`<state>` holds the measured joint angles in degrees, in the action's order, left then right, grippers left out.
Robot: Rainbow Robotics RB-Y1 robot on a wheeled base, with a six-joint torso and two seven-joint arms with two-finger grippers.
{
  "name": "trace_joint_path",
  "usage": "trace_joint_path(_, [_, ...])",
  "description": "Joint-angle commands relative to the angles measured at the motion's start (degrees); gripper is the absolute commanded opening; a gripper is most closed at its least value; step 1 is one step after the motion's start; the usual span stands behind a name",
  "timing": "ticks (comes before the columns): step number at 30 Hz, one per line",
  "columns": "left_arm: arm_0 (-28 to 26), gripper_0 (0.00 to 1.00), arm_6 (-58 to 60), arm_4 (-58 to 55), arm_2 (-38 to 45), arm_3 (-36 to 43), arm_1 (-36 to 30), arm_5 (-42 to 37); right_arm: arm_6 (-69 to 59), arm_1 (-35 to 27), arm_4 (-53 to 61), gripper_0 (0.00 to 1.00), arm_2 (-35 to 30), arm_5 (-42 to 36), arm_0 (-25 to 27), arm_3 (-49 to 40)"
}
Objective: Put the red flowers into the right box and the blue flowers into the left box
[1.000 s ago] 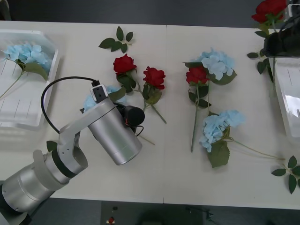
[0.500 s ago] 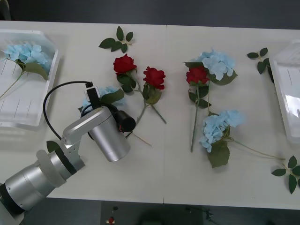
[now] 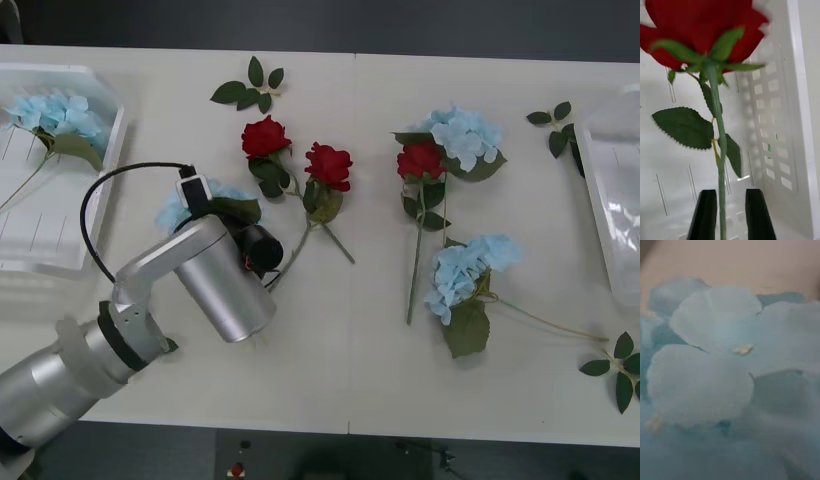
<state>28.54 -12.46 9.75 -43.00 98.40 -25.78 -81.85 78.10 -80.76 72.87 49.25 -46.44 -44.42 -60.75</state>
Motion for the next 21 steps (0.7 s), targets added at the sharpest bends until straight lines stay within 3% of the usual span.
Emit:
trace_joint_path(1, [1.3, 0.0, -6.3, -6.7, 7.1, 13.0, -3.6, -6.7, 3.3, -1.0, 0.8, 1.0, -0.3, 0.8, -1.5, 0.6])
trace_joint_path(6, [1.3, 0.0, -15.9, -16.6, 17.8, 22.4, -6.3, -12.9, 3.4, -0.7, 1.9, 1.0, -0.6, 0.8, -1.5, 0.5])
trace_joint_path(11, [2.0, 0.0, -30.0, -24.9, 28.9, 23.7, -10.8, -11.4, 4.3, -0.5, 7.6, 1.0, -0.7, 0.8, -1.5, -0.9])
trace_joint_path(16, [4.2, 0.0, -42.0, -32.1, 35.4, 17.5, -18.0, -4.3, 9.1, -1.5, 15.6, 1.0, -0.7, 0.7, -1.2, -6.0])
trace_joint_path(21, [6.2, 0.0, -53.5, -42.4, 37.5, 4.9, -28.3, 9.0, 17.0, -5.3, 25.7, 1.0, -1.0, 0.3, 1.2, -15.5])
